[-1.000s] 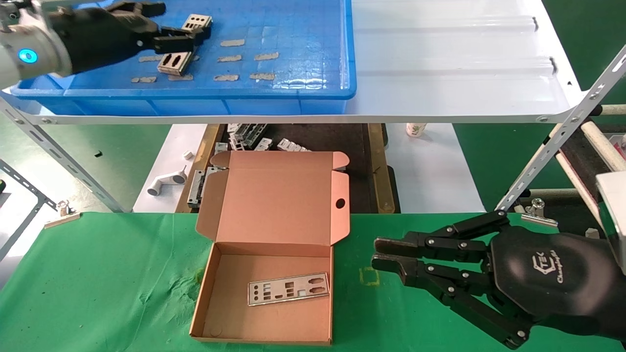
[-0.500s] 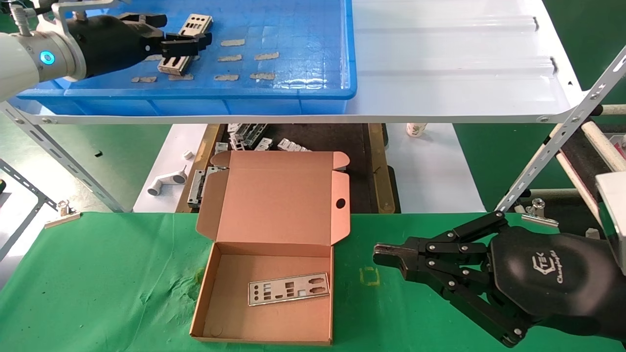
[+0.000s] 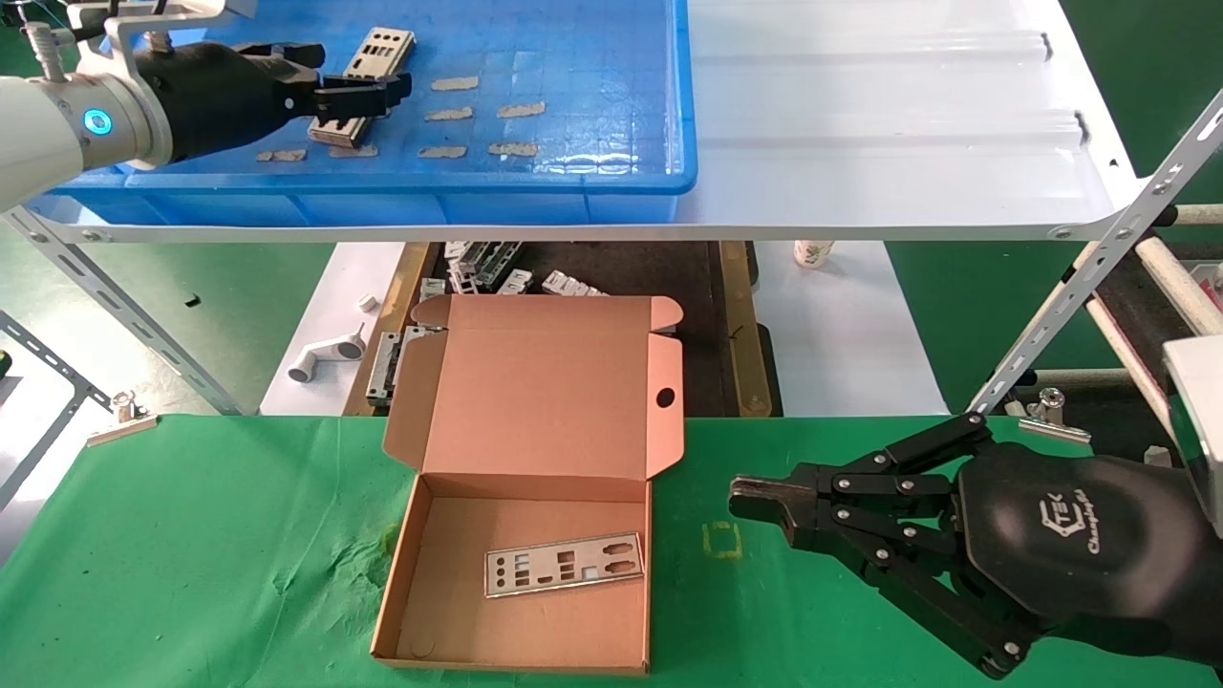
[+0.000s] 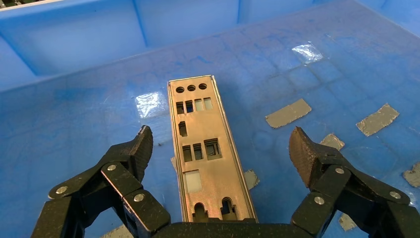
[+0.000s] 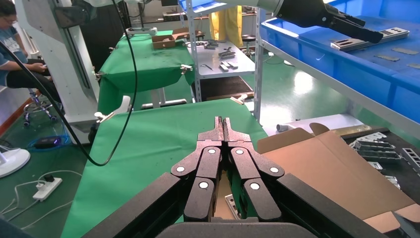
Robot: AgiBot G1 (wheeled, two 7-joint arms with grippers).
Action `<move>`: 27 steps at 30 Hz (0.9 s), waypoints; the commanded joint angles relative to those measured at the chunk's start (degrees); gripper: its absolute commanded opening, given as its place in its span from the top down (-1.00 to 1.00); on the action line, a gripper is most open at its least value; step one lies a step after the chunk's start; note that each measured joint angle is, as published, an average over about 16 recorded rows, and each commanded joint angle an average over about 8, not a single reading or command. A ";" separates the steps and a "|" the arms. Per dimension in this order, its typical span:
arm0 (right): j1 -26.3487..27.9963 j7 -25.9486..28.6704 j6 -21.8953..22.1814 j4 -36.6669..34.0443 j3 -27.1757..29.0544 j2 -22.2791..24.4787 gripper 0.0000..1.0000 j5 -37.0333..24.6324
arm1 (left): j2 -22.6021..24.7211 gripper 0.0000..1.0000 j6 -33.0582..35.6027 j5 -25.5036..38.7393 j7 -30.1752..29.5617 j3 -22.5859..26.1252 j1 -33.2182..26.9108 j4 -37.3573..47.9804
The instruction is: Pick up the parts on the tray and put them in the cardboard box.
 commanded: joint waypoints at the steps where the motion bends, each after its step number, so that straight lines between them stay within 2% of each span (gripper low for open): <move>1: 0.00 0.00 0.00 0.00 0.00 0.00 1.00 0.00 | 0.02 0.97 -0.12 0.09 -0.04 0.06 0.03 -0.06; 27: 0.00 0.00 0.00 0.00 0.00 0.00 1.00 0.00 | 0.00 1.00 -1.34 0.53 -0.31 0.38 0.40 -0.30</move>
